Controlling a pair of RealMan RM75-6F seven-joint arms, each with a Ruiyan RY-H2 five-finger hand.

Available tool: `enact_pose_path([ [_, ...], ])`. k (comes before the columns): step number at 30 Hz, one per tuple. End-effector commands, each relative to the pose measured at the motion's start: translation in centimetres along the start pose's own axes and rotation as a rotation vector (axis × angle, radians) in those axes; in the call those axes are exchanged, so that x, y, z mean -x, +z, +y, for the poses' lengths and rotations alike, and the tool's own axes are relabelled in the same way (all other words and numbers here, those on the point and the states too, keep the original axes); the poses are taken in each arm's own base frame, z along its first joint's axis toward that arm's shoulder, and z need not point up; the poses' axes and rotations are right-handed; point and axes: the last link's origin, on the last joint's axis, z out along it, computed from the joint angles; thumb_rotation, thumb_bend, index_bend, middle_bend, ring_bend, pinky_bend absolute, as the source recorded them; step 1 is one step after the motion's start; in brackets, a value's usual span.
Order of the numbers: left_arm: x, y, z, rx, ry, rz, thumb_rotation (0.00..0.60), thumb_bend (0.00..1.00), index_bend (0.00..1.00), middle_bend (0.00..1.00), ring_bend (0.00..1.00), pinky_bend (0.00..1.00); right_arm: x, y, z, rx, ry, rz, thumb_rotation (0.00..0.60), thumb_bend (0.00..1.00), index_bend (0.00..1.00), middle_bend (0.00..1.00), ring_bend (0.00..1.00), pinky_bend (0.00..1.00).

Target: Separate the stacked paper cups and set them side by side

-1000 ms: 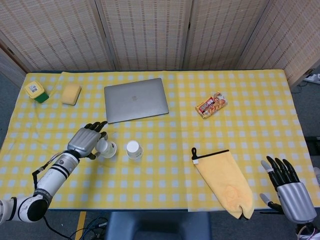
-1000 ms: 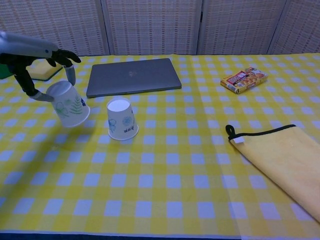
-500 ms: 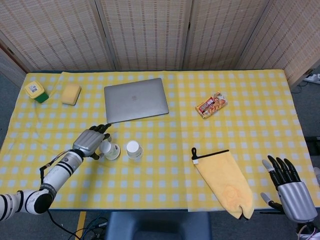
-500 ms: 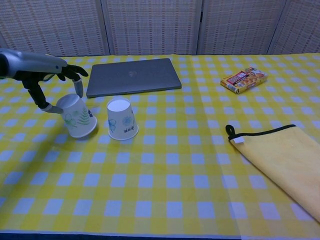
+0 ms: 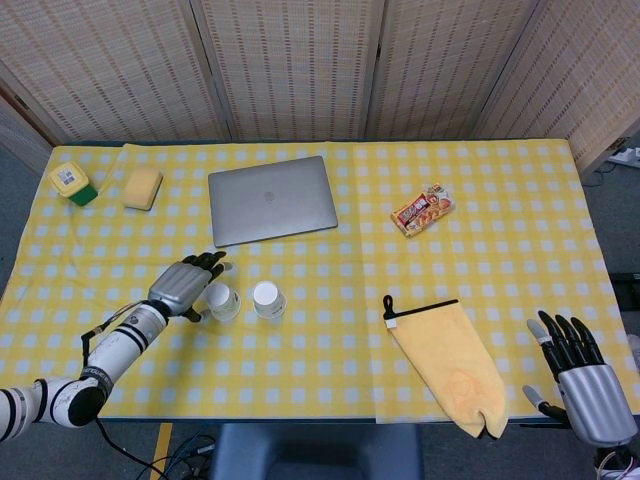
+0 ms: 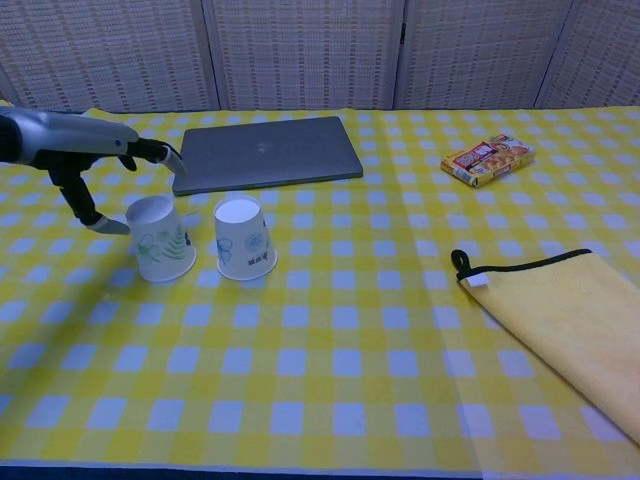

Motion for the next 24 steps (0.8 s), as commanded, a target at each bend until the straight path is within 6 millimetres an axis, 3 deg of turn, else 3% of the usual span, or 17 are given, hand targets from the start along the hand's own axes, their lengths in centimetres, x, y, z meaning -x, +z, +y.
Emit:
enact_pose_path([
  [1, -1.1, -1.4, 0.5, 0.008, -0.001, 0.028, 0.6, 0.33, 0.06, 0.0, 0.0, 0.16, 0.0, -0.1, 0.0, -0.002, 0.002, 0.0, 0.6, 0.2, 0.0, 0.0, 0.0, 0.0],
  [3, -1.8, -2.8, 0.7, 0.009, -0.001, 0.054, 0.6, 0.33, 0.05, 0.0, 0.0, 0.16, -0.1, -0.1, 0.0, -0.005, 0.003, 0.002, 0.6, 0.2, 0.0, 0.0, 0.0, 0.0],
  [7, -3.1, -7.6, 0.7, -0.01, -0.009, 0.139, 0.6, 0.33, 0.04, 0.0, 0.0, 0.16, -0.3, -0.2, 0.1, -0.009, 0.01, 0.003, 0.6, 0.2, 0.0, 0.0, 0.0, 0.0],
  [11, -2.6, -13.1, -0.3, -0.035, -0.063, 0.246, 0.6, 0.33, 0.0, 0.0, 0.0, 0.16, -0.3, -0.2, 0.2, -0.009, 0.017, -0.003, 0.6, 0.2, 0.0, 0.0, 0.0, 0.0],
  [16, 1.6, -19.3, -3.1, -0.051, -0.087, 0.374, 0.6, 0.33, 0.0, 0.0, 0.0, 0.16, 0.2, 0.0, 0.1, 0.0, 0.02, -0.026, 0.6, 0.2, 0.0, 0.0, 0.0, 0.0],
  [24, 8.1, -24.6, -5.9, -0.174, -0.029, 0.556, 0.6, 0.33, 0.0, 0.0, 0.0, 0.16, 1.8, 0.0, -1.4, -0.03, -0.016, -0.079, 0.6, 0.2, 0.0, 0.0, 0.0, 0.0],
])
